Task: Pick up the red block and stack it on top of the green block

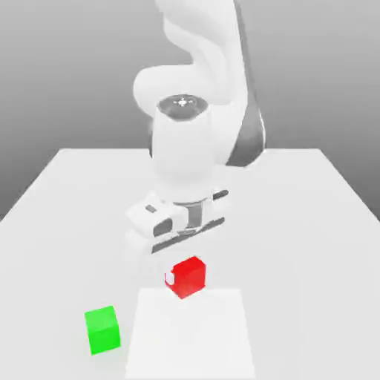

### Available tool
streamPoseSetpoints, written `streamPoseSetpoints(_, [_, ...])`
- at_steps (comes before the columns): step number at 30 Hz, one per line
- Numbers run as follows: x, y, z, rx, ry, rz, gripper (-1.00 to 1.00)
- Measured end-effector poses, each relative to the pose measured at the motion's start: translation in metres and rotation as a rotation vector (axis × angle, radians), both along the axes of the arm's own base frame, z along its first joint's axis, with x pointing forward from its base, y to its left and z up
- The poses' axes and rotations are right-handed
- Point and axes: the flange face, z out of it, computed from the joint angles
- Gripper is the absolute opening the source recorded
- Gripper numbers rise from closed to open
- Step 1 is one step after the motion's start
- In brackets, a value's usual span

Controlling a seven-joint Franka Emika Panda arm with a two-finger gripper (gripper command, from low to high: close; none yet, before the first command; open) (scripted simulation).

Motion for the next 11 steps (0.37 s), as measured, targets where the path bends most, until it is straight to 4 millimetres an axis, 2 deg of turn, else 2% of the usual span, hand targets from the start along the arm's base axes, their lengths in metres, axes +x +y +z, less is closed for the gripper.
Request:
streamPoseSetpoints(2, [0.008,-0.052,0.009,-0.001,-0.001,-0.12,-1.0])
streamPoseSetpoints(3, [0.009,-0.065,0.006,-0.001,-0.002,-0.151,-1.0])
streamPoseSetpoints(7, [0.016,-0.064,-0.034,-0.001,-0.002,-0.144,-1.0])
streamPoseSetpoints(8, [0.015,-0.064,-0.044,-0.002,-0.002,-0.145,1.0])
streamPoseSetpoints(11, [0.015,-0.064,-0.044,-0.002,-0.002,-0.145,1.0])
